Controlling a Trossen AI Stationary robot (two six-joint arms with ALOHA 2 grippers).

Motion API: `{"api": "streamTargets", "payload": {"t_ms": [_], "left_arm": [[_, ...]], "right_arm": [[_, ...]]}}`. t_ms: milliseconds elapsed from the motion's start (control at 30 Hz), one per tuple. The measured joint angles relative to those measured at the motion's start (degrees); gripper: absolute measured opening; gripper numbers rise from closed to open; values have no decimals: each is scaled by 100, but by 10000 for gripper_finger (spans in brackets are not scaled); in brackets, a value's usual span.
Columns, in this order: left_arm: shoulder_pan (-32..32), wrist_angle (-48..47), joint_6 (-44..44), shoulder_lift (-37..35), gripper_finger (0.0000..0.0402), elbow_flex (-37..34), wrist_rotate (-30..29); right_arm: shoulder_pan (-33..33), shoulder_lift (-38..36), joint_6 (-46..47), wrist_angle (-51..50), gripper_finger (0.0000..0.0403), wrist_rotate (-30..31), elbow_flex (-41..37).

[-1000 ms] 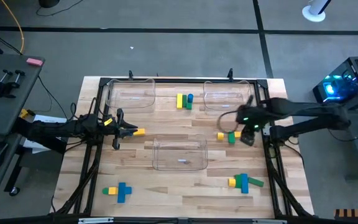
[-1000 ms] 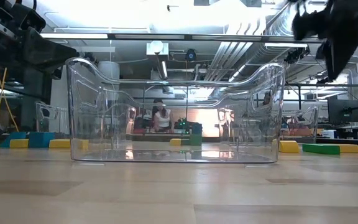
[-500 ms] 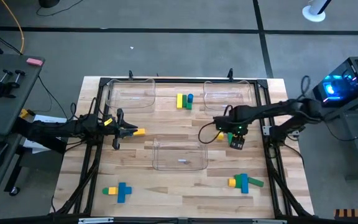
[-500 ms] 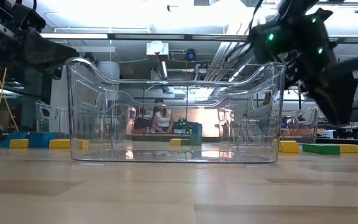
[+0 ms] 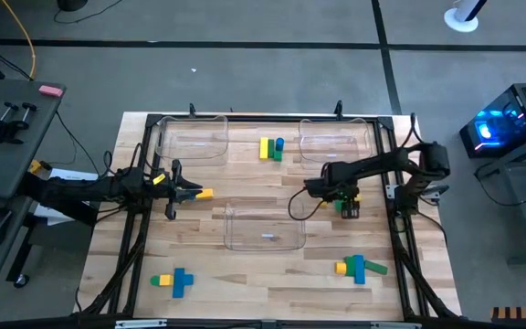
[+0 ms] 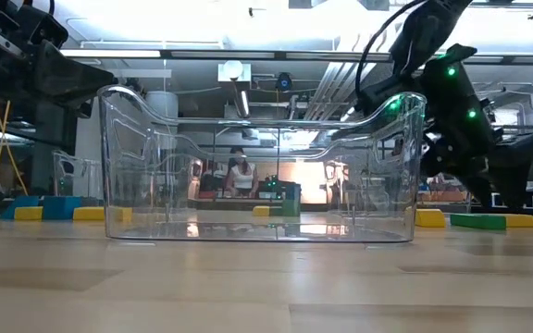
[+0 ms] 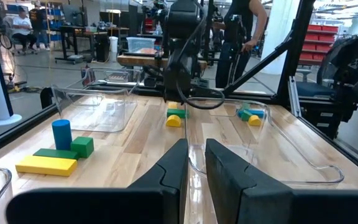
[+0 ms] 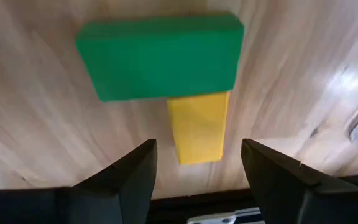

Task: Sort blocks
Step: Put the yellow block into the right transparent bin

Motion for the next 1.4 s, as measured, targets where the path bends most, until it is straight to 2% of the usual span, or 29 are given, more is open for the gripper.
{"api": "streamTargets", "payload": {"t_ms": [267, 500, 633, 767, 833, 1000, 1233, 1300, 1400], "left_arm": [[0, -1, 0, 0, 44, 0, 0], [-1, 0, 0, -1, 44, 2, 0], [0, 0, 0, 0, 44, 0, 0], [0, -1, 0, -1, 44, 0, 0], [-2, -2, 0, -2, 44, 0, 0], [0, -1, 0, 1, 44, 1, 0], [0, -1, 0, -2, 44, 0, 0], [0, -2, 0, 0, 44, 0, 0], [0, -2, 0, 0, 44, 0, 0]], "right_arm": [[-6, 18, -495, 548, 231, -94, -5], [-224, -6, -554, 776, 226, -241, -425], [-321, -19, -574, 842, 199, -247, -621], [-323, 1, -608, 819, 152, -197, -577], [-296, 17, -599, 761, 125, -179, -446], [-204, -31, -787, 214, 125, -99, 96], [-162, -705, -1157, -1468, 125, -134, 1171], [-262, -1008, -1183, -1476, 125, -113, 1527], [-661, -1397, -872, -881, 125, -79, 1921]]}}
